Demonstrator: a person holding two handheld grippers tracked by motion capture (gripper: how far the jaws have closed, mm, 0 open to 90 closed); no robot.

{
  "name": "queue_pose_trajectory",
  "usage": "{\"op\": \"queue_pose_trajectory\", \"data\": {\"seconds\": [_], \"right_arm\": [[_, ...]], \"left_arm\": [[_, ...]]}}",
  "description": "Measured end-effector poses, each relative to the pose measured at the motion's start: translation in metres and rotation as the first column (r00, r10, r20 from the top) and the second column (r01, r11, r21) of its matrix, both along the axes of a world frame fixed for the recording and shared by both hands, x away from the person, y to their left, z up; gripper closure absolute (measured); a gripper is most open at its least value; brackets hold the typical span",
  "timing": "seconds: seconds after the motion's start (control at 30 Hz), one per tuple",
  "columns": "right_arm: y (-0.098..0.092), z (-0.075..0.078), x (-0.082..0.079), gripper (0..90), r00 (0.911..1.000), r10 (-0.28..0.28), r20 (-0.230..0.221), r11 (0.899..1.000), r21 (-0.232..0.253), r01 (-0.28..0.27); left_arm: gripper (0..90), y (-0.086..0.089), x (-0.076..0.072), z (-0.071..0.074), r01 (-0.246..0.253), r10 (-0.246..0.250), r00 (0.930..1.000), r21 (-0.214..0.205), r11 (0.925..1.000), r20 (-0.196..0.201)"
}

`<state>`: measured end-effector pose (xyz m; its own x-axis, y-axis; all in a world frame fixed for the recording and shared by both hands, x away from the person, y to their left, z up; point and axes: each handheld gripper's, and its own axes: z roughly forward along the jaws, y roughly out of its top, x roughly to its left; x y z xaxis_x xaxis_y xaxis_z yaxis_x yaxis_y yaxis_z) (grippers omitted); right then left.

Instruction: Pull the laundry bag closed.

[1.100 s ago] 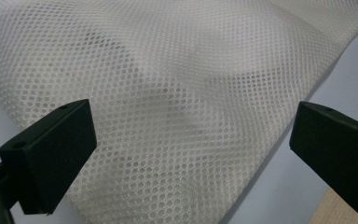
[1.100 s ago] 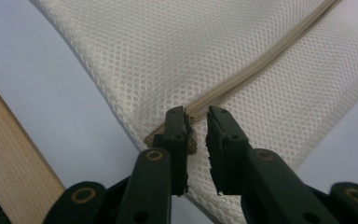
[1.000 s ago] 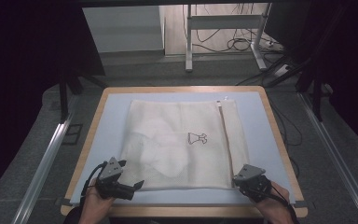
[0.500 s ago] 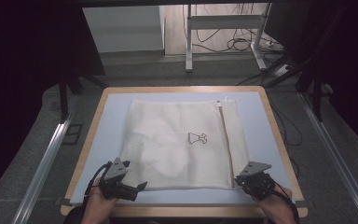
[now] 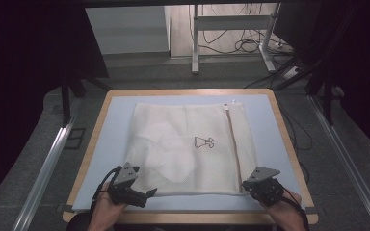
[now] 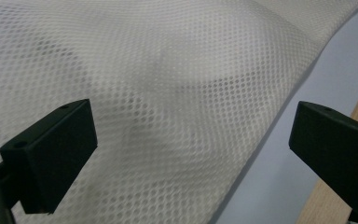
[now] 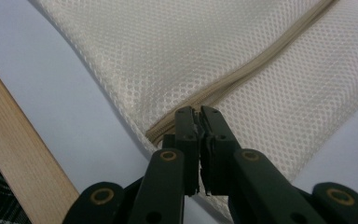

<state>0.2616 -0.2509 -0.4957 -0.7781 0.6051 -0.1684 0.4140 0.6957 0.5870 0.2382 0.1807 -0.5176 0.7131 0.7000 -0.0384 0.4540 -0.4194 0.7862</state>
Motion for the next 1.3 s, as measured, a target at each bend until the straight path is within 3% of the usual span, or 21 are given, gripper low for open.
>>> {"op": "queue_pose_trajectory", "data": {"seconds": [0.1,0.27,0.43,0.63,0.87,1.07,1.3], "right_arm": [[0.0,0.001,0.0,84.7,1.0,-0.007,0.002,1.0,0.018,0.007],[0.001,0.001,0.001,84.8,0.9999,0.003,0.011,1.0,0.01,-0.003],[0.003,0.001,0.001,85.0,0.9998,-0.004,0.02,1.0,0.013,0.003],[0.003,0.001,0.002,84.9,0.9997,-0.004,0.023,1.0,0.011,0.004],[0.004,0.001,0.001,84.0,0.9993,-0.005,0.038,1.0,0.007,0.005],[0.003,0.002,0.0,82.3,0.9985,-0.015,0.053,1.0,0.004,0.015],[0.003,0.001,0.001,83.0,0.9988,-0.005,0.048,1.0,-0.004,0.006]], "left_arm": [[0.0,-0.009,0.002,0.0,0.017,-0.017,0.9998,0.012,0.9998,-0.006],[0.5,-0.023,0.006,0.001,0.059,-0.06,0.9981,-0.016,0.9981,-0.015],[2.7,-0.039,0.008,0.0,0.099,-0.099,0.995,0.011,0.995,-0.011],[16.4,-0.052,0.011,0.004,0.143,-0.144,0.9896,-0.022,0.9894,-0.01],[29.0,-0.076,0.018,0.004,0.194,-0.195,0.9807,-0.021,0.9807,-0.018],[36.3,-0.1,0.022,0.001,0.251,-0.251,0.9675,-0.004,0.9679,-0.03],[42.6,-0.114,0.026,0.001,0.278,-0.279,0.9595,-0.029,0.9601,-0.039]]}}
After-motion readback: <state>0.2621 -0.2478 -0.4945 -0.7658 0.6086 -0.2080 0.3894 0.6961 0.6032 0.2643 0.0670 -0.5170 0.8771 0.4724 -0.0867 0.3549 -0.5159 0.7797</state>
